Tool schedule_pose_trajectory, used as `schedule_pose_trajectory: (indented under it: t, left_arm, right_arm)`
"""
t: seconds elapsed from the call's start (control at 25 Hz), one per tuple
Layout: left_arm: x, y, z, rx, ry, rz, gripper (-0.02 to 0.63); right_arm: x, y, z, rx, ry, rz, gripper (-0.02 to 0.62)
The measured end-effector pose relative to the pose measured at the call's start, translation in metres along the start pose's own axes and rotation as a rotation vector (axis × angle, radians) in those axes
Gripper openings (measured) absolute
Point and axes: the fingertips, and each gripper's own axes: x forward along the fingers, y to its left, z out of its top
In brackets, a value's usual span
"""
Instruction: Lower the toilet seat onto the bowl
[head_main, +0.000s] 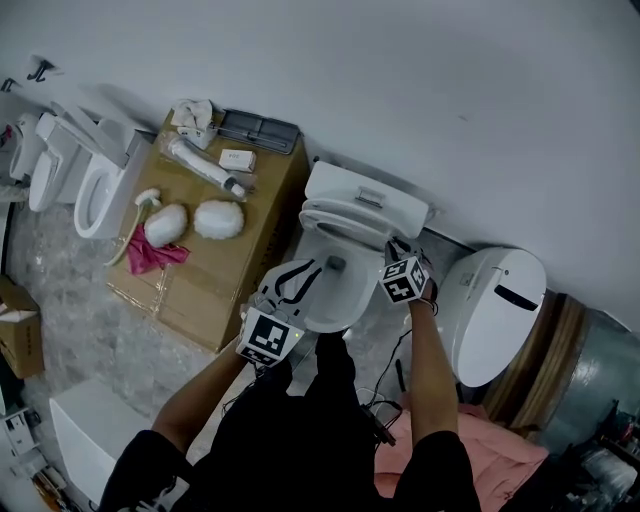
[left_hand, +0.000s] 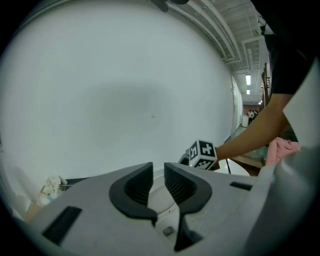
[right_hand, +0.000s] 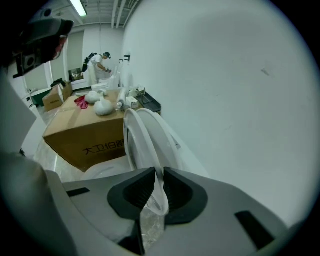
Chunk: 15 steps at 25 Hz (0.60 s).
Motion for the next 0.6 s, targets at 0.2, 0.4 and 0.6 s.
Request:
schedule_pose_trajectory:
  t: [0.2, 0.4, 0.6]
  left_arm:
    - [0.033, 0.002, -0.051, 0.156, 0.101, -0.099, 0.160]
    - [0.077, 0.017, -0.110, 0.291, 0.207, -0.186, 0.169]
    - [0.111, 0.021, -0.156, 0.461, 0.353, -0.272, 0.184]
  right_arm:
    - [-0.010, 0.018, -0.007, -0.046, 0.002, 0.038, 0.067]
    - [-0.018, 0.039, -0.016, -0.079, -0.015, 0.094, 0.069]
    - [-0.022, 0.054, -0.023, -0.126, -0.012, 0.126, 0.069]
